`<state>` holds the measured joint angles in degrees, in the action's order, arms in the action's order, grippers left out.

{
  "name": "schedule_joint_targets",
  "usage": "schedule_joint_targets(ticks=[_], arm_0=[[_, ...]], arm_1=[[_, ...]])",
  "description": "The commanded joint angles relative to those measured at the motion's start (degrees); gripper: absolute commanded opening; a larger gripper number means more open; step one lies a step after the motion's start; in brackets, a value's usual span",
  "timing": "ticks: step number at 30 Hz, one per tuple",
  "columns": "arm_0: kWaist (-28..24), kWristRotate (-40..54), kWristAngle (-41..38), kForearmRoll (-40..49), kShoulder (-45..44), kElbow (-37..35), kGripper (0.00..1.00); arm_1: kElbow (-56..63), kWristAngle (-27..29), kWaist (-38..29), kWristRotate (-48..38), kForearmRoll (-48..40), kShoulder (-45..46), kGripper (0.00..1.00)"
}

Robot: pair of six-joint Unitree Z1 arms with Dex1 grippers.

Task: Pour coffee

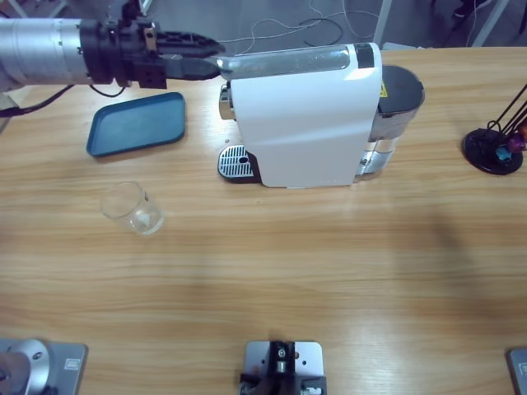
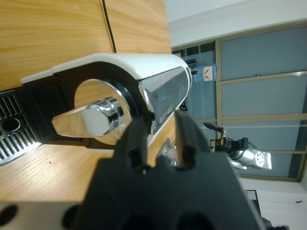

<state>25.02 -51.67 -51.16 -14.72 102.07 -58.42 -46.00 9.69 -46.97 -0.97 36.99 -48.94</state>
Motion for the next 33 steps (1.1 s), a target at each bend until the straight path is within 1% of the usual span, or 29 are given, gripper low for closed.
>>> schedule_joint_targets(ticks=[1,4,6,10,12,14,15,17,18,19,20,21,22,23,24,25,26,27,29,33], arm_0=[[1.52,0.27,-0.3,-0.75,2.59,-0.13,0.0],[1.61,0.36,1.26,-0.75,0.3,0.29,0.0],[1.98,-0.61,1.38,-0.76,-1.25,-0.76,0.0],[4.83,-3.03,4.42,-0.64,-5.27,-5.61,0.0],[6.16,-3.26,7.82,0.17,-7.91,-8.87,0.0],[7.15,-3.29,10.65,2.44,-10.35,-12.61,0.0],[7.53,-3.03,11.84,4.05,-11.46,-14.12,0.0],[8.73,0.12,15.94,6.87,-13.96,-14.91,0.0],[9.22,2.63,18.1,9.7,-15.15,-14.77,0.0],[10.19,7.02,21.86,14.09,-16.63,-14.58,0.102],[11.58,13.86,26.78,18.57,-18.26,-14.07,0.449],[13.54,22.09,32.97,22.23,-19.86,-12.79,0.666],[15.57,30.61,38.35,24.66,-21.16,-10.85,0.847],[17.29,37.98,42.69,25.64,-22.32,-7.92,0.948],[18.69,44.61,47.49,25.71,-23.87,-3.54,0.987],[19.19,46.98,50.22,25.71,-25.03,-0.08,0.991],[19.27,47.89,51.69,25.71,-26.17,3.05,0.991],[19.27,48.33,52.48,25.8,-27.58,5.88,0.991],[19.27,48.68,54.56,27.12,-30.88,9.89,0.991],[19.27,51.11,58.41,29.05,-36.54,12.86,0.991]], arm_1=[[1.79,0.68,0.3,-0.62,-0.25,0.78,0.987],[1.83,0.68,0.3,-0.62,-0.25,0.78,0.982],[1.81,0.68,0.3,-0.62,-0.25,0.78,0.982],[1.79,0.66,0.3,-0.62,-0.25,0.51,0.979],[1.78,0.82,0.3,-0.76,-0.15,0.76,0.955],[1.34,0.87,0.3,-0.91,0.28,1.32,0.892],[1.11,1.12,0.3,-1.51,0.31,1.51,0.879],[0.81,3.86,0.32,-2.3,0.59,1.11,0.876],[0.28,5.67,0.83,-2.44,0.35,0.25,0.876],[-0.3,6.66,1.97,-2.65,-0.09,-0.65,0.876],[-0.81,6.97,4.03,-2.81,-0.87,-1.65,0.869],[-1.11,7.01,6.77,-2.81,-1.74,-2.58,0.831],[-1.21,6.94,10.21,-2.92,-2.61,-3.44,0.804],[-1.33,6.83,14.42,-3.09,-3.41,-4.3,0.803],[-1.51,6.83,18.88,-3.41,-4.01,-5.17,0.794],[-1.58,6.64,23.22,-3.66,-4.75,-6.22,0.747],[-1.3,5.9,27.86,-3.74,-6.58,-8.03,0.676],[-0.68,4.93,30.55,-4.1,-8.95,-9.82,0.674],[0.76,4.41,33.28,-5.15,-13.54,-13.62,0.673],[1.99,4.74,35.88,-7.52,-20.24,-21.06,0.671]])
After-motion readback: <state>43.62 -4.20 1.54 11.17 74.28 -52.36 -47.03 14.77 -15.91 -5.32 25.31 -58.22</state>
